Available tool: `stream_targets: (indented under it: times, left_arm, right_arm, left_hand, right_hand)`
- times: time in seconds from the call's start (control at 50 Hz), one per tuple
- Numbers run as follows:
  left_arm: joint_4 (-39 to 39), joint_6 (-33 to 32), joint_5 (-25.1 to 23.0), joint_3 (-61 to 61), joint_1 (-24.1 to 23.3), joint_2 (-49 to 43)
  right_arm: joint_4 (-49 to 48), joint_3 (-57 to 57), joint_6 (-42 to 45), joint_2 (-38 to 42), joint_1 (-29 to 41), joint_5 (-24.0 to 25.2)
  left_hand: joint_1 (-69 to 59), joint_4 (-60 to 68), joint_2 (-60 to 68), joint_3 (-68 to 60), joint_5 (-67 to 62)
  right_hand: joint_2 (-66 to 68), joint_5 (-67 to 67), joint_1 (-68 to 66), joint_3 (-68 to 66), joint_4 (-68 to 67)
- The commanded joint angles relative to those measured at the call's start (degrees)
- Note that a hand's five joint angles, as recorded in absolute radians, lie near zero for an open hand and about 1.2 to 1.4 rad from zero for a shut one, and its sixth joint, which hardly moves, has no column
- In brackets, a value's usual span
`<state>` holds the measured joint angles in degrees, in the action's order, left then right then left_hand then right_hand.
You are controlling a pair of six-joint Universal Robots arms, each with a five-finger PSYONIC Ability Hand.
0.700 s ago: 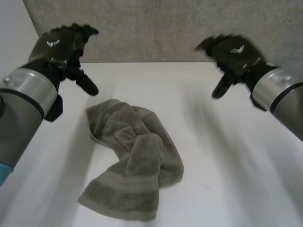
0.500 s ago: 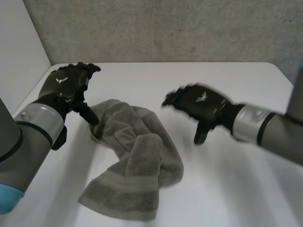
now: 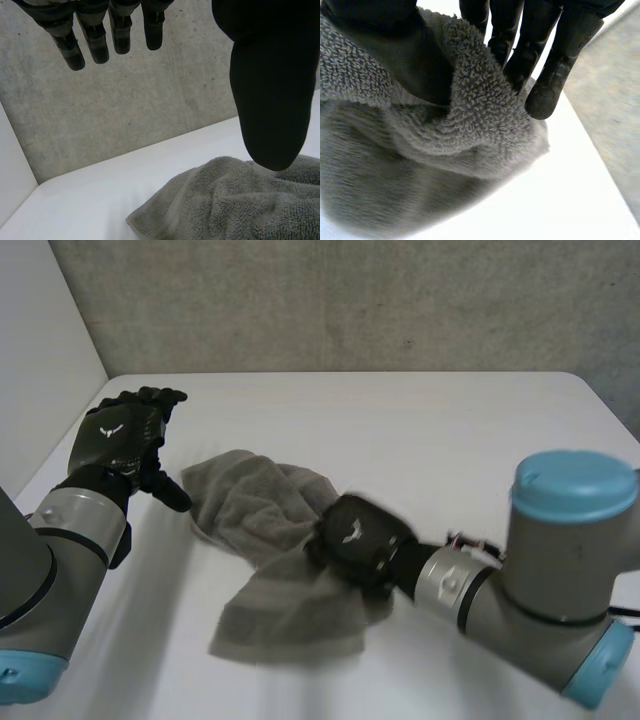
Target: Fold the towel.
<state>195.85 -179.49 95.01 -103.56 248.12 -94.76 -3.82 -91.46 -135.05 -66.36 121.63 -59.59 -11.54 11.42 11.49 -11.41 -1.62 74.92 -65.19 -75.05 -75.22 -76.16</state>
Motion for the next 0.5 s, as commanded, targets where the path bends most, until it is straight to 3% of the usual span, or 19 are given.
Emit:
stream_targets:
  times: [0.02, 0.14, 0.32, 0.34, 0.36, 0.38, 0.4, 0.5]
  left_arm:
    - [-0.1, -0.2, -0.2, -0.1, -0.3, 0.3]
    - [0.1, -0.4, -0.6, 0.0, -0.7, -0.5]
    - [1.7, -3.7, -0.6, 1.7, -3.5, -5.5]
    - [1.7, -3.7, -0.6, 1.7, -3.5, -5.5]
    - [2.3, -4.7, -0.6, 2.2, -4.5, -6.6]
    - [2.3, -4.7, -0.6, 2.2, -4.5, -6.6]
    - [2.9, -5.9, -0.6, 2.7, -5.5, -8.0]
    - [4.7, -10.5, -0.6, 4.3, -8.9, -12.4]
  right_arm:
    - [3.8, 4.7, -0.6, -4.3, -15.6, 0.0]
    - [5.1, 6.5, -1.1, -3.4, -25.0, 0.3]
    - [4.6, 10.9, -5.1, 4.0, -30.5, -2.5]
    - [4.7, 11.3, -6.3, 5.1, -30.7, -2.5]
    - [4.7, 11.5, -7.2, 5.6, -31.0, -2.5]
    - [4.7, 11.5, -7.2, 5.6, -31.0, -2.5]
    - [4.7, 11.5, -7.7, 5.8, -31.0, -2.7]
    - [4.6, 10.9, -8.7, 5.1, -30.8, -2.9]
  left_hand:
    - [-1.9, 2.0, 1.9, -2.0, -1.8]
    - [-1.9, 2.0, 1.9, -2.0, -1.8]
    - [-2.2, 2.3, 2.3, -2.3, -2.1]
    - [-2.2, 2.3, 2.3, -2.3, -2.1]
    - [-2.2, 2.3, 2.3, -2.3, -2.1]
    - [-2.2, 2.3, 2.3, -2.3, -2.1]
    - [-2.4, 2.5, 2.4, -2.5, -2.3]
    - [-4.4, 4.5, 4.4, -4.5, -4.3]
  right_hand:
    - [5.1, -4.8, -5.0, -4.8, -3.8]
    - [5.1, -4.8, -5.0, -4.8, -3.8]
    - [5.1, -4.8, -5.0, -4.8, -3.8]
    - [-7.4, 7.6, 7.5, 7.6, 8.6]
    - [-37.0, 37.2, 37.1, 37.2, 38.2]
    - [-37.2, 37.5, 37.4, 37.5, 38.5]
    - [-55.2, 55.5, 55.4, 55.5, 56.5]
    - [-64.9, 65.2, 65.0, 65.2, 66.2]
